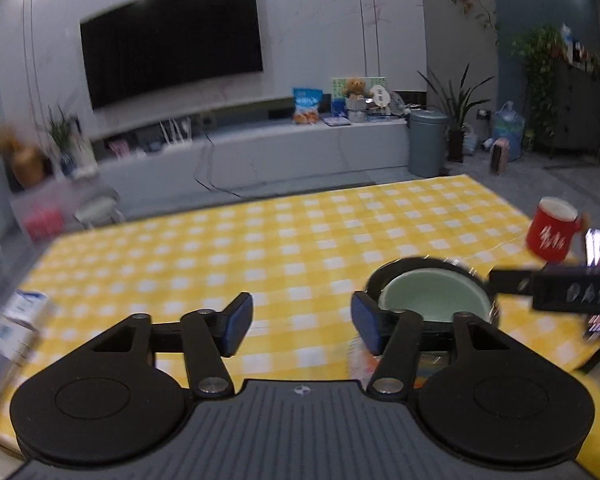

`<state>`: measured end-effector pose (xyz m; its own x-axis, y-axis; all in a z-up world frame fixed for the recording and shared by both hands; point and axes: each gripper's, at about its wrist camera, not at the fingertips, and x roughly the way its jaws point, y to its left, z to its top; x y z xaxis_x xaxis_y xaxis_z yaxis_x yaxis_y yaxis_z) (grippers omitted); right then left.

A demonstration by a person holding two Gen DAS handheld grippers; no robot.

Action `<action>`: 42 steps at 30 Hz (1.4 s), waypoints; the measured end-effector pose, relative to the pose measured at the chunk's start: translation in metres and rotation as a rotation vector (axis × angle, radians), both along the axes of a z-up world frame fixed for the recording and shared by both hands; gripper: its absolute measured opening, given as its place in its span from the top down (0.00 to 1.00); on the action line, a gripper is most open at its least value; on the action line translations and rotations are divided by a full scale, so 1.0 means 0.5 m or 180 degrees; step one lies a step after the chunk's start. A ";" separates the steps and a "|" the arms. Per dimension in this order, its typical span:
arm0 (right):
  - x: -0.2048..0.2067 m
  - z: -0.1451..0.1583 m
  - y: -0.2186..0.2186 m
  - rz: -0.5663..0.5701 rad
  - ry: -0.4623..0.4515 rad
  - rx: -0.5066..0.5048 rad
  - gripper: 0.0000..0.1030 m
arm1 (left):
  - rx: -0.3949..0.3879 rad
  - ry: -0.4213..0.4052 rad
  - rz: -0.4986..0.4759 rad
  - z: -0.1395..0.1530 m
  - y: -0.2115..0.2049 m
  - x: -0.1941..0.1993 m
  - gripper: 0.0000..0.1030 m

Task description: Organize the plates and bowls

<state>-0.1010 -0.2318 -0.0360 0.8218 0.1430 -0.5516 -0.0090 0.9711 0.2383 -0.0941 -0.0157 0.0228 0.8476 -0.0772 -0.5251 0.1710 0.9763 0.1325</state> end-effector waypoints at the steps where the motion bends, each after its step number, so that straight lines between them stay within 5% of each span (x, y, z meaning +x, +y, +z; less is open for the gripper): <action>1: -0.012 0.002 0.005 0.0011 -0.0058 -0.0053 0.33 | 0.0057 -0.0050 0.0019 -0.001 0.001 -0.013 0.27; 10: -0.134 -0.025 0.050 0.0278 -0.0648 -0.0547 0.20 | 0.0118 -0.0062 -0.0003 -0.026 -0.008 -0.072 0.20; 16: -0.170 -0.075 0.062 0.0442 -0.0692 -0.0879 0.17 | 0.0325 0.0133 -0.0083 -0.067 -0.028 -0.083 0.20; 29: -0.116 -0.135 0.047 0.0493 -0.0210 -0.0607 0.18 | 0.0535 0.0463 -0.0084 -0.139 -0.040 -0.044 0.20; 42: -0.087 -0.171 0.051 0.0475 0.0088 -0.0567 0.18 | 0.0553 0.0566 -0.0095 -0.151 -0.039 -0.042 0.20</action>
<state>-0.1445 -0.2064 -0.1216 0.7830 0.1602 -0.6011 -0.1516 0.9863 0.0654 -0.1151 -0.0352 -0.0525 0.7393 0.0037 -0.6733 0.2350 0.9357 0.2632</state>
